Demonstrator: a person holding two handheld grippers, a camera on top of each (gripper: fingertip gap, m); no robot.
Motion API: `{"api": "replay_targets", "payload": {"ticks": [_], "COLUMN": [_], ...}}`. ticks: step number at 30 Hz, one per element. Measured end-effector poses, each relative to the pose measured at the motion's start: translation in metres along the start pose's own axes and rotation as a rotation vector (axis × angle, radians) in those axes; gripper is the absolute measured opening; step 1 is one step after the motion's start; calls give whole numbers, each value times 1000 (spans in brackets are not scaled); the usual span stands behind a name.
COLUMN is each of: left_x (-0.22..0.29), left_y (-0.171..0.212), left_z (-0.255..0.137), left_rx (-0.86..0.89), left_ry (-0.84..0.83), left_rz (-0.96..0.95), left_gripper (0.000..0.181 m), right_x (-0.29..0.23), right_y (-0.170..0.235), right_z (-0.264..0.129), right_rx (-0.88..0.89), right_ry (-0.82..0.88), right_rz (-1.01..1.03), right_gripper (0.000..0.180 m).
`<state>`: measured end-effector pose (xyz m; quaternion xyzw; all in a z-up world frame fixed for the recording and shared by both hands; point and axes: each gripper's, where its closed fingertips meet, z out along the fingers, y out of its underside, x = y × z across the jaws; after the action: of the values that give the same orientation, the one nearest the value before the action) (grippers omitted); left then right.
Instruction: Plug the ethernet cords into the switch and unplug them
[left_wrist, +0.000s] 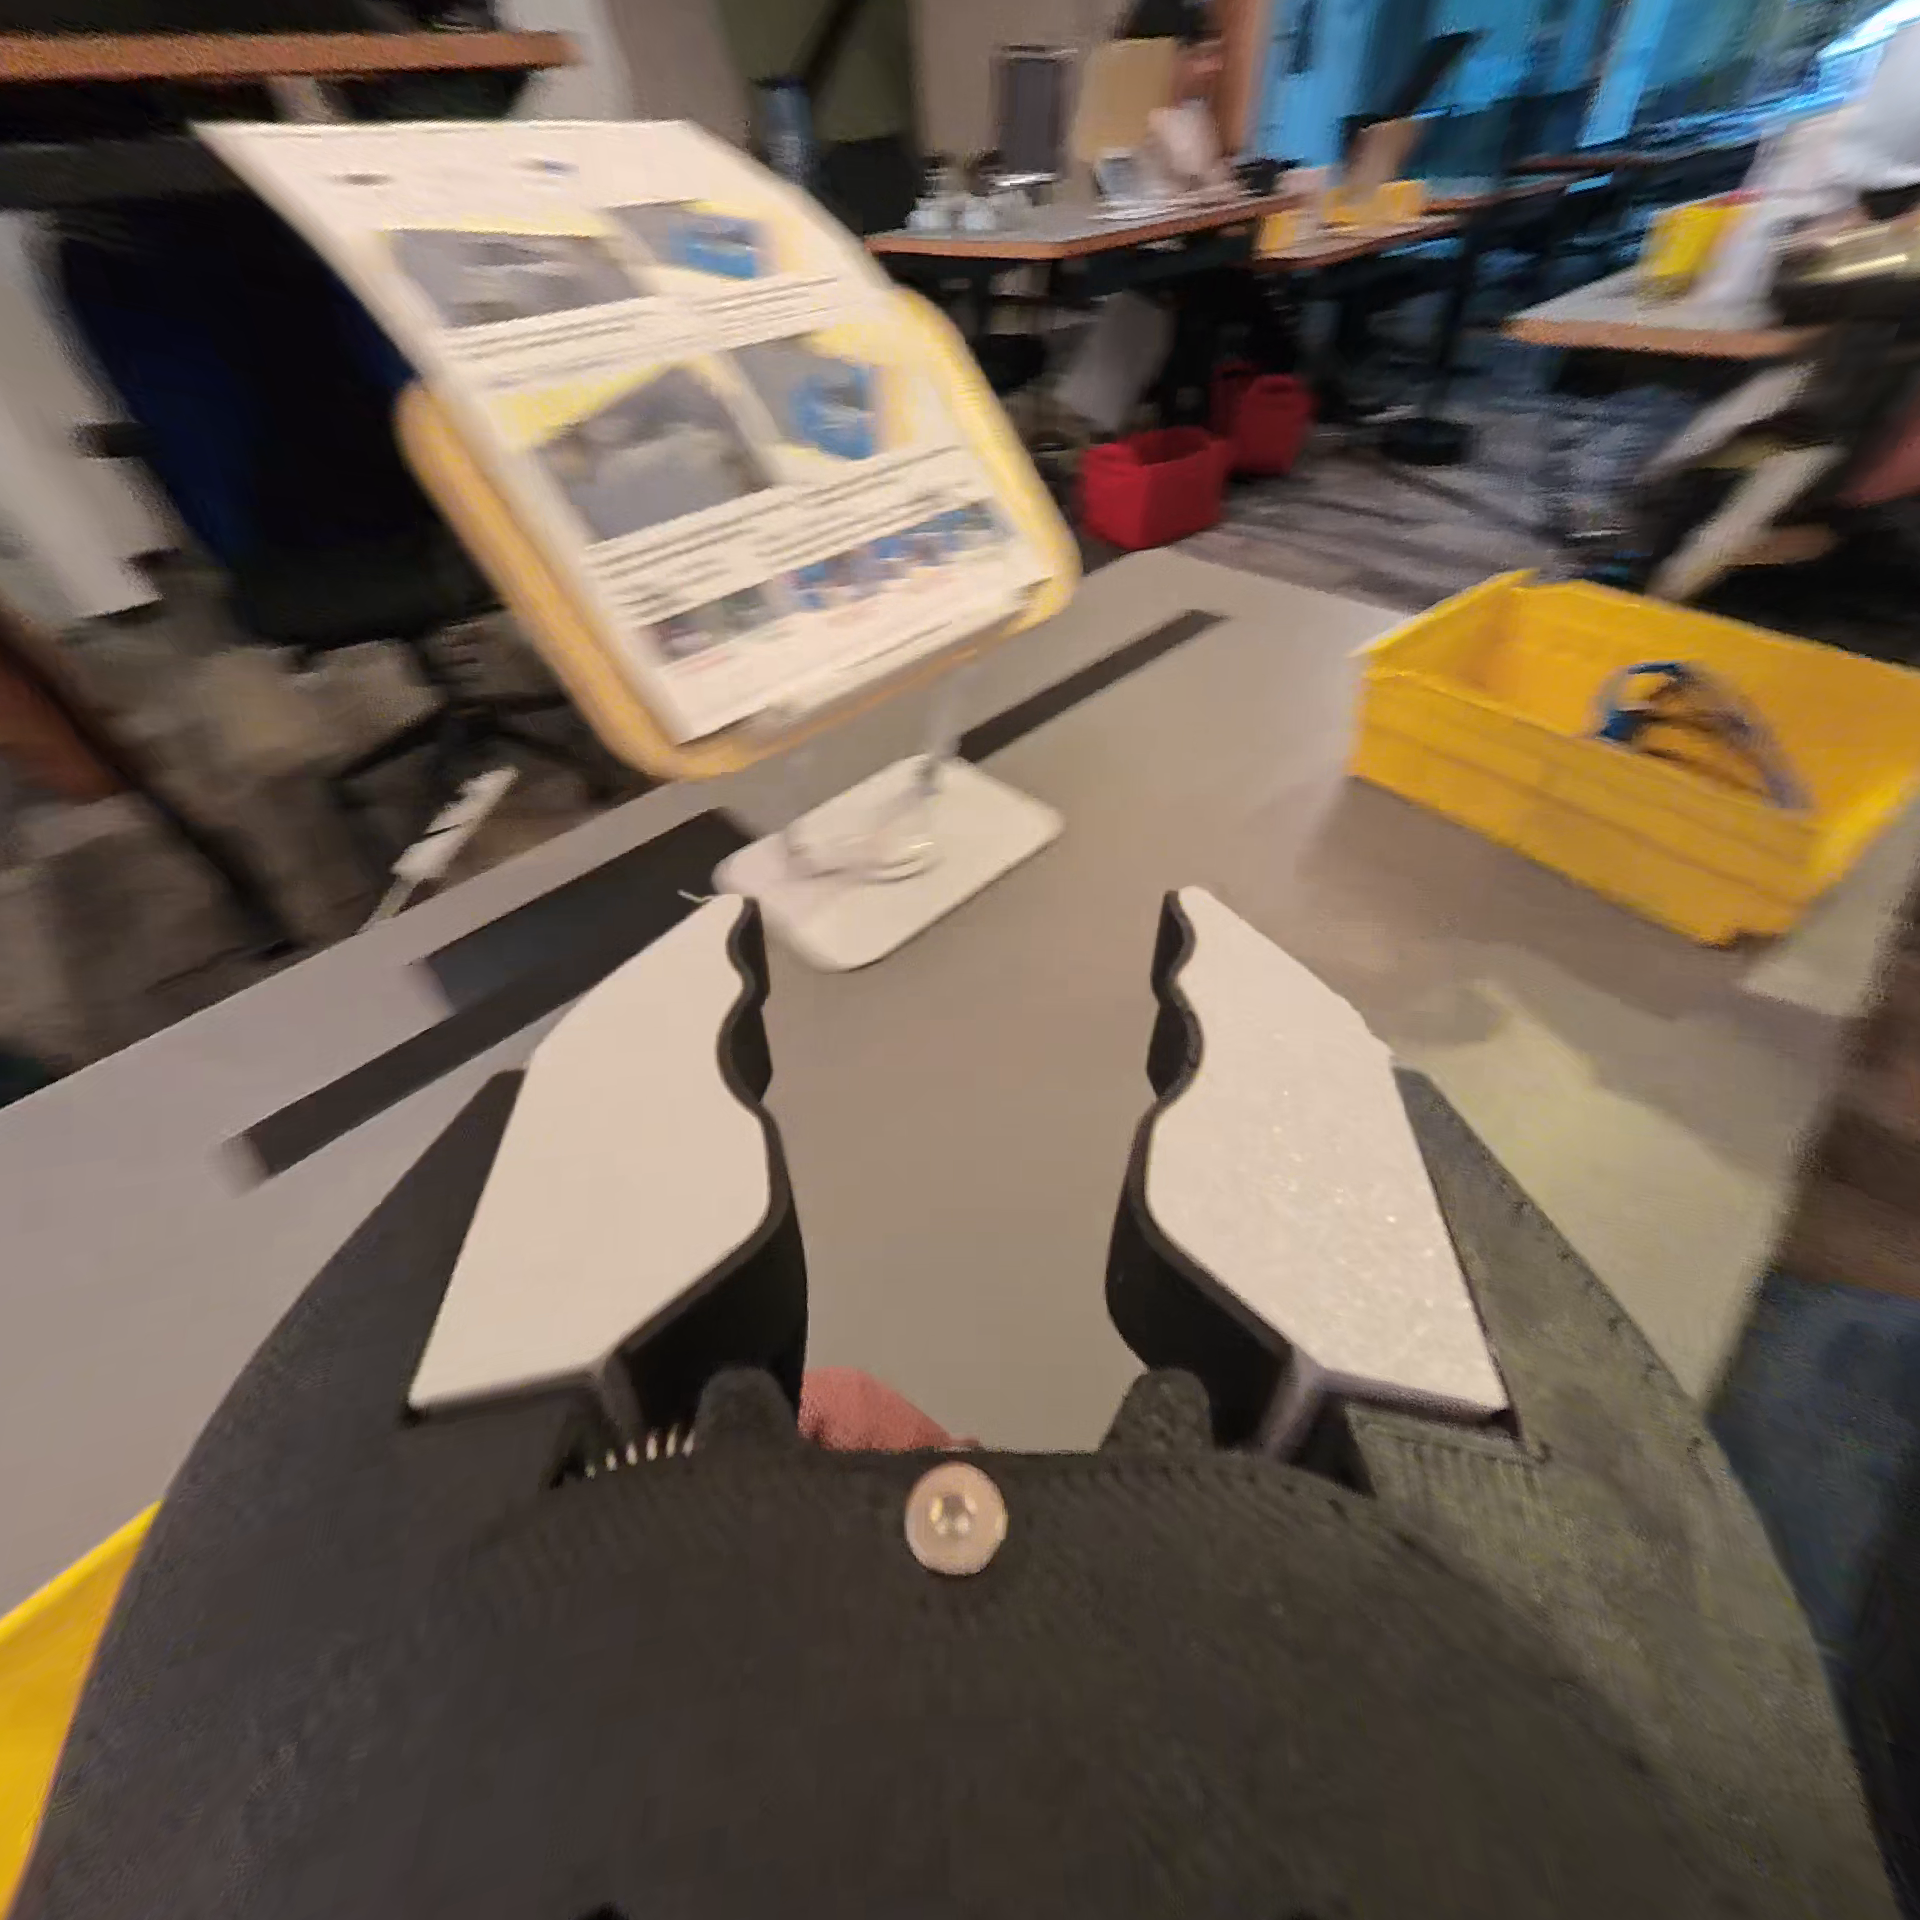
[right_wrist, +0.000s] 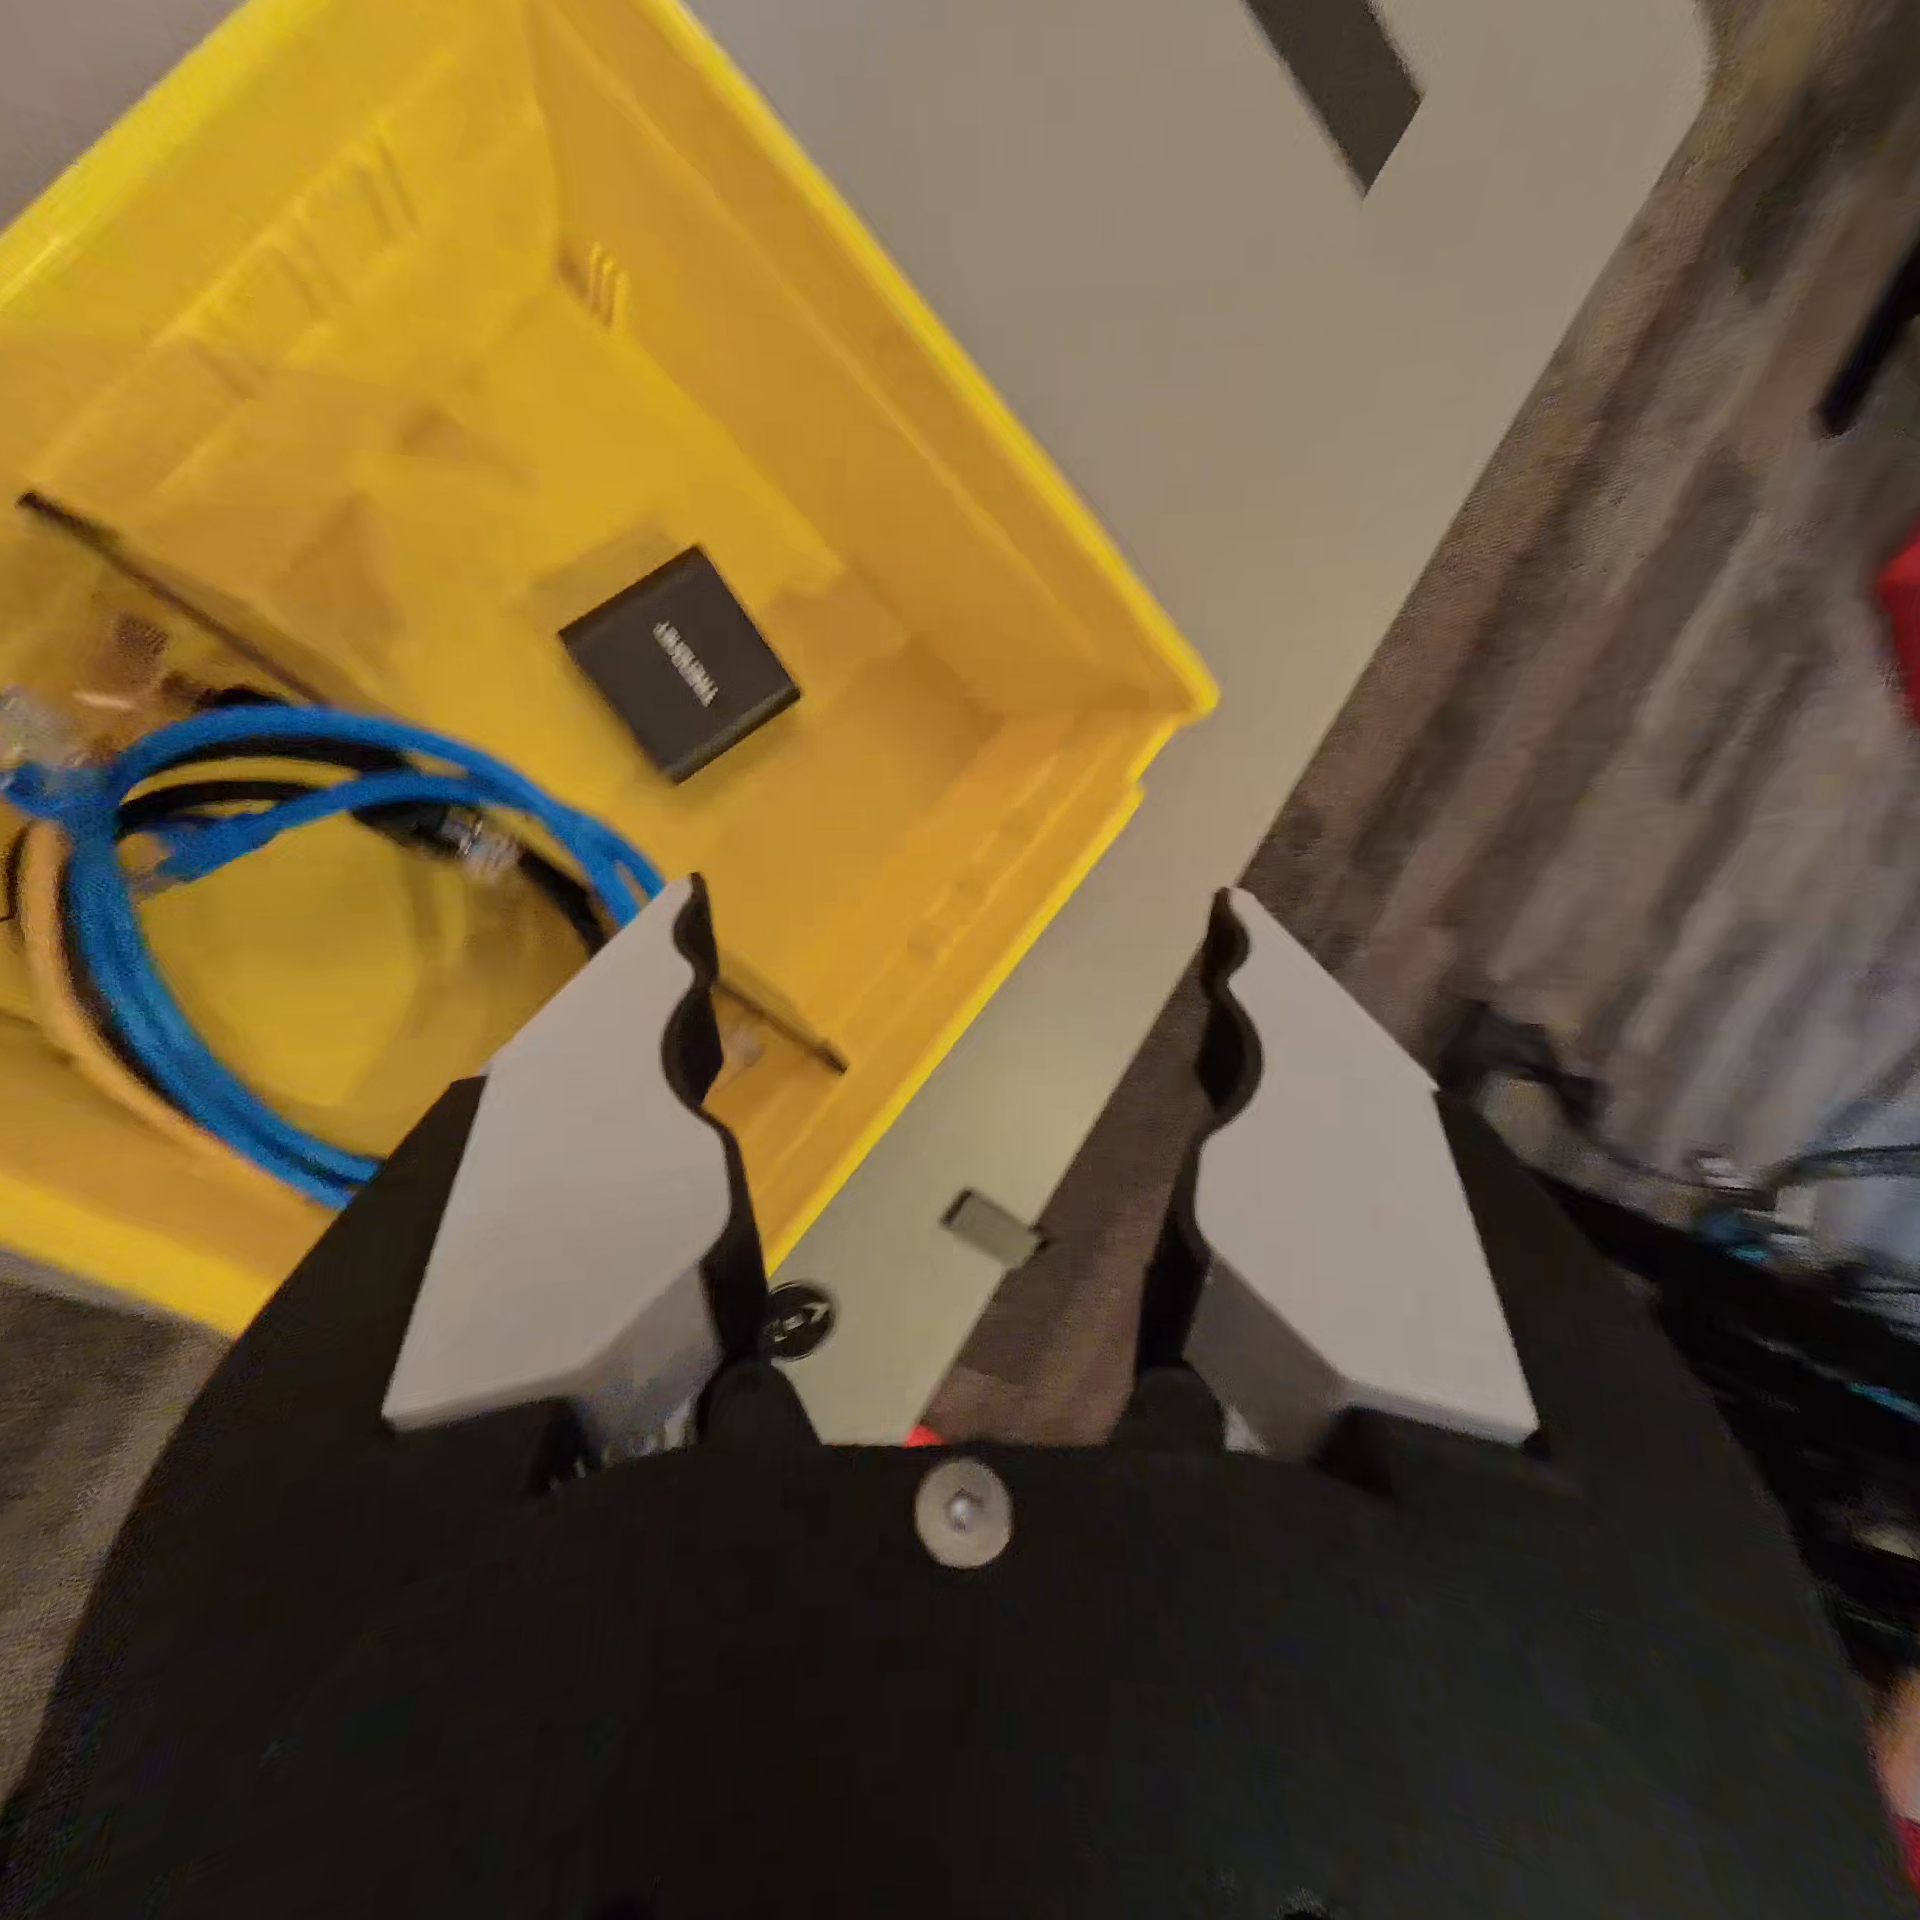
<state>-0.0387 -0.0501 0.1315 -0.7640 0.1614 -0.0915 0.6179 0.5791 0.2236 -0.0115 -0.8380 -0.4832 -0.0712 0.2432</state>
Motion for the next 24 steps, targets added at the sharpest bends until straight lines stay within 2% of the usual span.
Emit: {"api": "replay_targets", "payload": {"ticks": [1,2,4,7,9,11,13,15,18,23,24], "left_x": [-27,-52,-95,-139,-148,-159,-165,-167,-159,-148,-150], "left_y": [9,22,58,123,170,206,244,279,312,307,307], "left_z": [-19,-39,-81,-138,-167,-187,-199,-201,-190,-167,-166], "left_rx": [-22,-55,-158,-345,-470,-514,-603,-697,-744,-677,-679], "left_ry": [-99,-188,-348,-534,-571,-623,-642,-620,-535,-414,-439], "left_rz": [2,-11,-33,-70,-154,-213,-273,-312,-384,-373,-379], "left_gripper": [73,75,82,96,105,107,108,102,54,18,17], "right_x": [-2,-5,-16,-45,-60,-75,-78,-78,-76,-93,-98], "right_y": [16,32,59,77,79,77,74,72,69,38,29], "right_z": [1,3,10,24,35,43,52,60,70,77,78], "right_rx": [8,8,12,67,126,155,175,167,143,181,189], "right_ry": [-38,-69,-152,-321,-415,-505,-487,-455,-371,-357,-359], "right_rz": [50,93,166,233,279,323,342,367,376,433,443], "right_gripper": [98,100,97,92,90,81,81,72,62,53,53]}}
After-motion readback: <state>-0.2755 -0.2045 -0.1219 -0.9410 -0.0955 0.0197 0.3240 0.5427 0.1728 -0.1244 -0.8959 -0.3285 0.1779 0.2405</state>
